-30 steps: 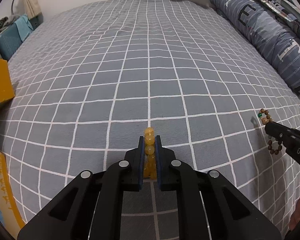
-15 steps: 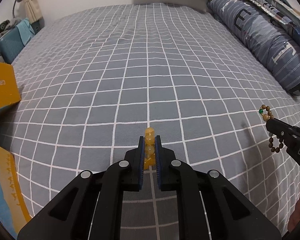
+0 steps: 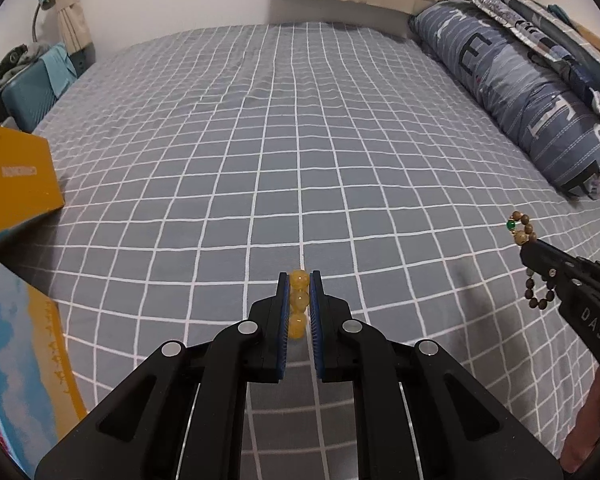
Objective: Organize jewelry
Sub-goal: 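Carry the yellow and brown bead bracelets with both tools into the white box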
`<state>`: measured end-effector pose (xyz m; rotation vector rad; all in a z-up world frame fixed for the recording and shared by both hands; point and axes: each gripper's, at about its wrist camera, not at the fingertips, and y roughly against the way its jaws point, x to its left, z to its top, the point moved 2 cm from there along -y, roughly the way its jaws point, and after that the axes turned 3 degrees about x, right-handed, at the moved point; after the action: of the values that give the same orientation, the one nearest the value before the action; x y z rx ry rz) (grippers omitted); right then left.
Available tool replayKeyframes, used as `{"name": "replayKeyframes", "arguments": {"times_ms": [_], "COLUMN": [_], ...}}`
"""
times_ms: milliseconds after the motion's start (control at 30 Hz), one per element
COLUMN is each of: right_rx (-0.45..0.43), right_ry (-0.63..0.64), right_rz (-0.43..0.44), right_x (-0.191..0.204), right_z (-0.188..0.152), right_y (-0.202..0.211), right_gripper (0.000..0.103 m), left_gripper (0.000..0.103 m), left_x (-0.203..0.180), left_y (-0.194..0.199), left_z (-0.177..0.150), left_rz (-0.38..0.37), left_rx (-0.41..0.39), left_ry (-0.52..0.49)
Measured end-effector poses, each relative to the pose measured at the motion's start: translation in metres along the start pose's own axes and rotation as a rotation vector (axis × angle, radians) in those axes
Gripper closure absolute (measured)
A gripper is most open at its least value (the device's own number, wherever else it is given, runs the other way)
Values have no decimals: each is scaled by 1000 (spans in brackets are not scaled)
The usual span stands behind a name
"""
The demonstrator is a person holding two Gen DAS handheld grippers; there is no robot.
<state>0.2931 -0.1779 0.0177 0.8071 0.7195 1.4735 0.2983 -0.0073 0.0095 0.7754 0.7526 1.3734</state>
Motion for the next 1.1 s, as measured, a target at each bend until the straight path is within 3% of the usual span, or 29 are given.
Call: {"name": "replayKeyframes", "arguments": {"times_ms": [600, 1100], "right_rx": [-58, -73], "right_ry": [45, 169], "right_rz": [66, 170], "right_x": [50, 157], "right_z": [-22, -19], "right_y": [55, 89], "right_gripper": [95, 95], "left_gripper": [94, 94], "left_x": [34, 116], "left_y": [77, 151], "left_z": [-33, -41], "left_rz": [27, 80], "left_rx": [-48, -66], "left_ry": [6, 100]}}
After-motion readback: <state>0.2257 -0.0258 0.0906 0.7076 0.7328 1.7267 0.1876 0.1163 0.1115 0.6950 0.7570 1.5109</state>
